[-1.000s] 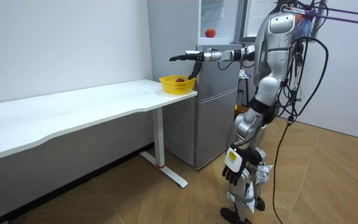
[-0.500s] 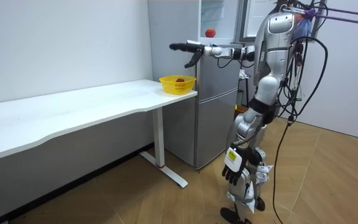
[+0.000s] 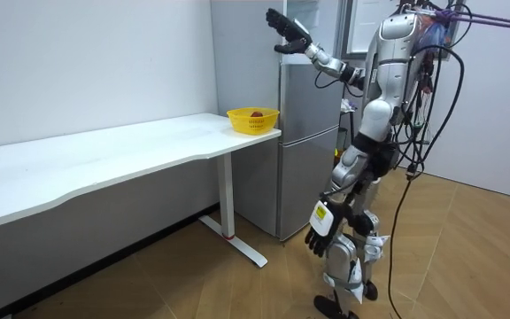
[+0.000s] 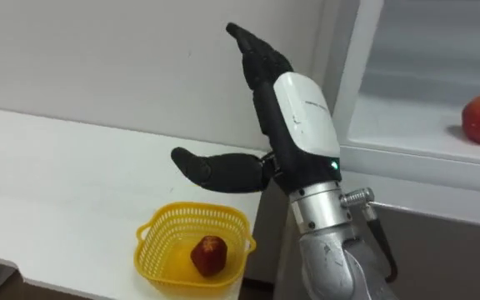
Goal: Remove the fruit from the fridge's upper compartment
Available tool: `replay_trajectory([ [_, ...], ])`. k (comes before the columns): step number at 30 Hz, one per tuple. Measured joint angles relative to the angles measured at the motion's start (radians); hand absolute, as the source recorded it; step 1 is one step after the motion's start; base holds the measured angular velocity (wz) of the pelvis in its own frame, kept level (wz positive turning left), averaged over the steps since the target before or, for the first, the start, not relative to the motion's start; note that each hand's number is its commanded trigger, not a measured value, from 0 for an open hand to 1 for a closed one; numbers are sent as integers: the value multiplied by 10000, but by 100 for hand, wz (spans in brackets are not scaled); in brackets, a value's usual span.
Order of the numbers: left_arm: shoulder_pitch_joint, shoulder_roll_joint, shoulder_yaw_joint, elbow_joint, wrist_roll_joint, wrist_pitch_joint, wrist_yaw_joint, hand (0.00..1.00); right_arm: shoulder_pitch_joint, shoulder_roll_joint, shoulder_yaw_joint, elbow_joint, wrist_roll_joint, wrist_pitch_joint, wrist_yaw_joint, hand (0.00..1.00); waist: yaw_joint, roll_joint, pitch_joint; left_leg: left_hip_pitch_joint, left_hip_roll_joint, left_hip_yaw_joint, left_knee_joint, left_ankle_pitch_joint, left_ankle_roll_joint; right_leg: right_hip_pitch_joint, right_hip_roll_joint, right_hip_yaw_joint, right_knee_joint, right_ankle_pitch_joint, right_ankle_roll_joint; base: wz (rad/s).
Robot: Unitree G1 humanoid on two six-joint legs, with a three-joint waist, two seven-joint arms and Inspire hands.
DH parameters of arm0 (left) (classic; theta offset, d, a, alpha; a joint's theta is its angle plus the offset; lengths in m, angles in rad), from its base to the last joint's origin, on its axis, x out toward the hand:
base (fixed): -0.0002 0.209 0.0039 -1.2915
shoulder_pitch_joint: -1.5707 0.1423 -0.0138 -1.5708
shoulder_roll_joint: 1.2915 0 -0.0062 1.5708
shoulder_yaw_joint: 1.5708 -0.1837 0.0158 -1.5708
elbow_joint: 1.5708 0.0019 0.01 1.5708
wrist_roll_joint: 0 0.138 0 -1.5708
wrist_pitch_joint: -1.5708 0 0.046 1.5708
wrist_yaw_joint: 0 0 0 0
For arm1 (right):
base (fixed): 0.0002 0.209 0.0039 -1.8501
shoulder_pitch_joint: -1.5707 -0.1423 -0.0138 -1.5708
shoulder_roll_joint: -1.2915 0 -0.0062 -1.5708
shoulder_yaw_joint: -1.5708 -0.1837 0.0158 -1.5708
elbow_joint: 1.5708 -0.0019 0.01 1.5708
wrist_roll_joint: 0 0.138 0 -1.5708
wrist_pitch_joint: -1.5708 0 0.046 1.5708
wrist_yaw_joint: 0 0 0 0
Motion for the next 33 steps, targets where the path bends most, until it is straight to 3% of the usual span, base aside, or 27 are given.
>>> replay_trajectory([
  [5,21,-87,-1,54,-206,2,163,0,228,-3,-79,-1104,218,-67,-236,0,-277,-29,-26,345,31,332,-149,0,1,54,44,346,1,5,-8,-20],
  [10,48,-135,2,34,-200,-33,162,0,367,0,-658,-1903,360,-415,-516,0,-745,-61,-48,382,32,360,-216,-9,11,121,42,400,-8,7,-5,-1],
  [14,53,-162,3,86,-212,-79,177,0,925,1,-1226,-2184,349,-662,-955,0,-865,9,-18,505,47,430,-268,-7,8,175,66,493,4,7,-5,-4],
  [19,152,-176,130,321,-212,-111,321,0,1222,-4,-1737,-2186,349,-834,-1350,0,-1099,-8,-56,534,70,478,-305,11,-18,171,94,505,-2,15,-18,-3],
  [20,207,-187,238,325,-212,-112,317,0,1257,-9,-2011,-2184,352,-837,-1427,0,-1142,-67,-92,535,70,476,-309,11,-18,190,97,498,-31,15,-19,0],
  [25,381,-179,401,378,-212,-109,320,0,1290,-78,-2857,-2181,935,-834,-1971,0,-1320,-158,-119,571,69,460,-330,12,-19,299,127,484,-203,29,-24,2],
  [29,421,-154,580,365,-210,-107,323,0,1631,-83,-3358,-2180,1255,-767,-2132,0,-1523,-326,-117,557,60,367,-292,11,-21,371,119,347,-305,28,-20,7],
  [33,426,-150,685,350,-199,-97,311,0,1918,-148,-3671,-2160,1291,-678,-2129,0,-1641,-346,-104,535,56,324,-306,6,-23,364,120,311,-327,24,-13,1],
])
